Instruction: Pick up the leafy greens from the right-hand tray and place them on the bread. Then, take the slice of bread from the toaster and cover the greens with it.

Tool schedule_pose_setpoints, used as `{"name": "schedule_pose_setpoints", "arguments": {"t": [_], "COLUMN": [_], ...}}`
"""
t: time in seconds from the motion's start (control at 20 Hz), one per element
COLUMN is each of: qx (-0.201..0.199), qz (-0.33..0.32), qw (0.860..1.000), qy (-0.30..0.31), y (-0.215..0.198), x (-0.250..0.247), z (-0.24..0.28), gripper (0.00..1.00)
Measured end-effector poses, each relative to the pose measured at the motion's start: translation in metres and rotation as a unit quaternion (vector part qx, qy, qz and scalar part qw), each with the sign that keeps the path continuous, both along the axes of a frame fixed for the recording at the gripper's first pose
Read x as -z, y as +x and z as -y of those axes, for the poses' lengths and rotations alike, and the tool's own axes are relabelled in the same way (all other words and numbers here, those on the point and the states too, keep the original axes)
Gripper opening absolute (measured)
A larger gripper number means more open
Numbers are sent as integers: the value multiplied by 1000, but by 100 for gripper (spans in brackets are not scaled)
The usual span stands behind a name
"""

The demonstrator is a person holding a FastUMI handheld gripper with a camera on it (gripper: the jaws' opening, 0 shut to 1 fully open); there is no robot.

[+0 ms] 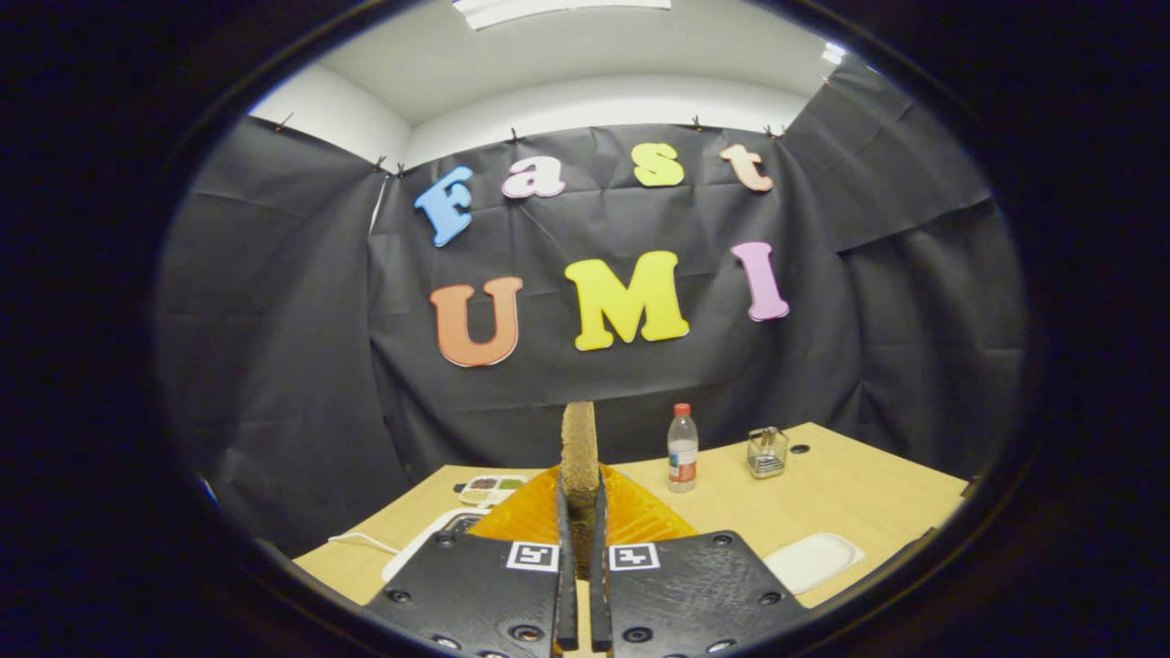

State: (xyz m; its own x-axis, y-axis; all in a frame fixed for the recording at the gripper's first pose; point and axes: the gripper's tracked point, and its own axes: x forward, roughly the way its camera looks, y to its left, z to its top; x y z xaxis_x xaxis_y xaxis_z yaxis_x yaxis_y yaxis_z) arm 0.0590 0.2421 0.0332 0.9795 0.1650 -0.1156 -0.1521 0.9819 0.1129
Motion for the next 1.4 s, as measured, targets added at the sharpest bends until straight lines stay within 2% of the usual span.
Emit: {"name": "schedule_pose_setpoints", "arguments": {"t": [0.1,0.65,1.2,1.3,1.4], "qx": [10,9,30,32,40], "qz": [-10,-89,-136,-137,-144], "qw": [1000,996,989,989,988], "qy": [-5,10,57,49,27], "y": [-1,16,22,23,22], "x": [24,124,170,175,179], "z": [15,37,41,44,51], "gripper": [5,5,5,6,16]}}
